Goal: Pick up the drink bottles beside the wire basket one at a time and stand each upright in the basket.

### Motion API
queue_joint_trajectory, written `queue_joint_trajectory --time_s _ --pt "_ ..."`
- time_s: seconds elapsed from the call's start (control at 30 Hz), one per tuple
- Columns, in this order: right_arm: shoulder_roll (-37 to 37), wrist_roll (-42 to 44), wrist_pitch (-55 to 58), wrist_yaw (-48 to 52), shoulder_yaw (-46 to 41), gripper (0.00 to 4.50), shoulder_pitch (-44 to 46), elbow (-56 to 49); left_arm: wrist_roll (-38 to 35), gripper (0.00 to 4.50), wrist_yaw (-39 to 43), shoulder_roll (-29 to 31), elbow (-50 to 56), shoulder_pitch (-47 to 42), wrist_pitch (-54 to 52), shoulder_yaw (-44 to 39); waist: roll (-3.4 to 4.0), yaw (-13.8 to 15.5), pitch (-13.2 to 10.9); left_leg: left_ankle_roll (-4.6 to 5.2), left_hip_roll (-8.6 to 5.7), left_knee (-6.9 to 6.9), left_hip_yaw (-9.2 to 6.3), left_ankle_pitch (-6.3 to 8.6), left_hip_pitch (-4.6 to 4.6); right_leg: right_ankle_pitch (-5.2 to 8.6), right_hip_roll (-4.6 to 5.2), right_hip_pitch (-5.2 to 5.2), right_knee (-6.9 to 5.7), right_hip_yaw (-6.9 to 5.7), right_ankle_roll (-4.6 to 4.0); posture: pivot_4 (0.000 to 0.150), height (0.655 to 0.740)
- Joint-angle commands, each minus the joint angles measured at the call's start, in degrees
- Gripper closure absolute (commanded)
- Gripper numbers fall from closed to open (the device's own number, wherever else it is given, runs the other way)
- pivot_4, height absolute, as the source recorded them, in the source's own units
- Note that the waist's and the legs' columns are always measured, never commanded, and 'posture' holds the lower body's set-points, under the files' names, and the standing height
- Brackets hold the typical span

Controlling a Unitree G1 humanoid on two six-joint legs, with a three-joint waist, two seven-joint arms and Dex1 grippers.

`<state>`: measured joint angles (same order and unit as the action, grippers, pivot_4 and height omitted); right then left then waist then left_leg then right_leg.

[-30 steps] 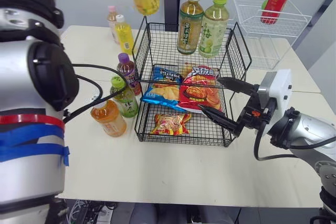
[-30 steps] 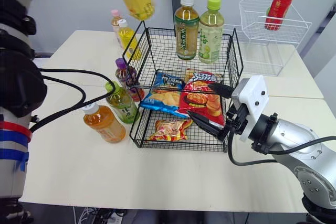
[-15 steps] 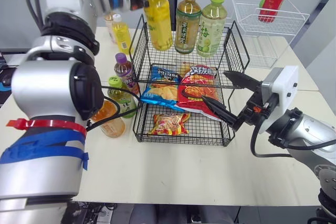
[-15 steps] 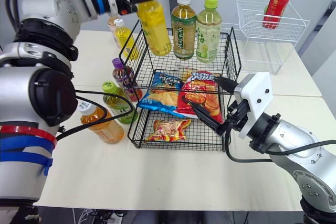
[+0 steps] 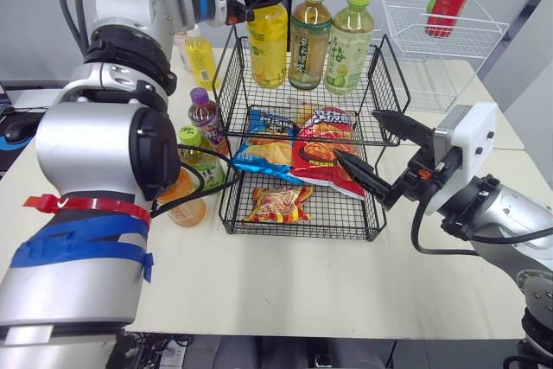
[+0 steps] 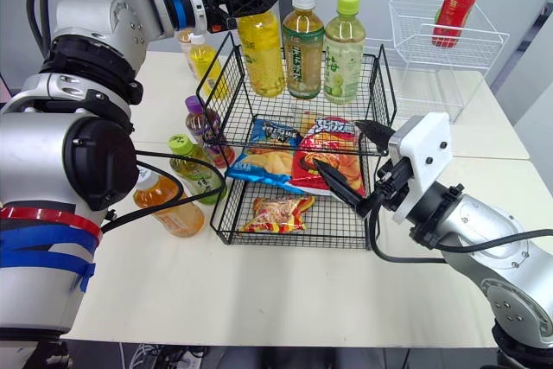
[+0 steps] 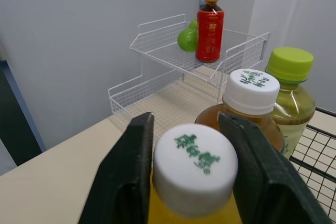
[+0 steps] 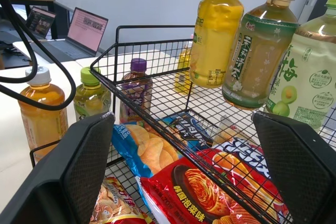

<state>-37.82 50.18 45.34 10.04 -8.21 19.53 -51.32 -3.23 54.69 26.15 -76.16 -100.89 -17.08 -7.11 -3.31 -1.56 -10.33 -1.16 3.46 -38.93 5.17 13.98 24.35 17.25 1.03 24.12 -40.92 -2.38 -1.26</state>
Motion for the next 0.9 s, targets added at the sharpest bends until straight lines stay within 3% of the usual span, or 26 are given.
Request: queue_joint_trajectory --time_s 0.03,0.13,0.17,0.33,0.47,0.6,0.73,0.9 --pt "0.2 -0.7 -1.9 -0.1 -1.1 0.0 1.3 -0.9 -0.3 1.01 2.3 1.0 1.9 -2.4 -0.3 -0.5 0.0 0.0 0.0 0.0 0.0 0.0 0.0 0.0 0.0 0.0 0.0 0.0 0.0 0.0 0.0 0.15 0.74" --pt "0.3 -0.9 -2.5 0.3 -1.3 0.0 1.5 -0.7 -0.5 0.12 6.3 1.9 2.6 -3.1 -1.5 -0.2 0.0 0.0 0.0 0.0 0.0 0.0 0.0 0.0 0.0 0.0 0.0 0.0 0.0 0.0 0.0 0.15 0.74" --pt "0.3 -0.8 -2.7 0.4 -1.3 0.0 1.7 -0.5 -0.6 0.05 7.9 2.6 3.0 -3.5 -2.1 -0.1 0.0 0.0 0.0 0.0 0.0 0.0 0.01 0.0 0.0 0.0 -0.01 0.0 0.0 -0.01 0.0 0.15 0.74" --pt "0.3 -0.9 -3.7 1.4 -1.4 0.0 1.9 -0.1 -0.3 0.05 16.9 7.0 5.3 -4.3 -4.8 1.2 0.01 -0.2 0.0 0.0 0.01 0.0 0.01 0.0 0.0 0.0 -0.04 0.03 0.0 0.02 0.0 0.15 0.74" --pt "-1.1 0.3 -4.0 4.2 -2.2 0.0 1.6 0.5 -0.4 0.05 27.1 14.1 11.1 -3.2 -8.0 3.1 0.03 -0.2 0.0 -0.01 0.04 0.01 0.0 0.0 0.0 0.0 -0.07 0.02 0.0 0.03 -0.01 0.15 0.74" --pt "-3.3 1.4 -4.7 9.6 -3.3 0.0 1.5 2.6 -2.8 0.05 29.1 20.0 20.5 0.2 -15.0 2.4 0.07 -0.2 0.0 0.0 0.07 0.01 0.0 0.0 -0.02 0.0 -0.08 0.03 0.0 0.06 -0.01 0.15 0.74" --pt "-4.9 4.2 -5.0 17.8 -2.1 0.0 3.7 6.7 -7.2 0.05 28.7 28.1 38.4 10.4 -29.2 0.0 0.1 -0.2 0.0 0.01 0.06 -0.01 0.0 0.0 -0.12 0.0 -0.05 -0.06 -0.04 0.08 -0.01 0.15 0.74" --pt "-5.8 4.2 -5.7 27.2 1.9 0.0 6.1 10.4 -13.5 0.05 30.1 40.0 62.2 36.1 -39.7 -7.0 0.16 -0.5 0.0 0.0 0.11 0.01 0.02 -0.01 -0.31 0.0 -0.07 -0.14 -0.12 0.15 -0.02 0.15 0.74"
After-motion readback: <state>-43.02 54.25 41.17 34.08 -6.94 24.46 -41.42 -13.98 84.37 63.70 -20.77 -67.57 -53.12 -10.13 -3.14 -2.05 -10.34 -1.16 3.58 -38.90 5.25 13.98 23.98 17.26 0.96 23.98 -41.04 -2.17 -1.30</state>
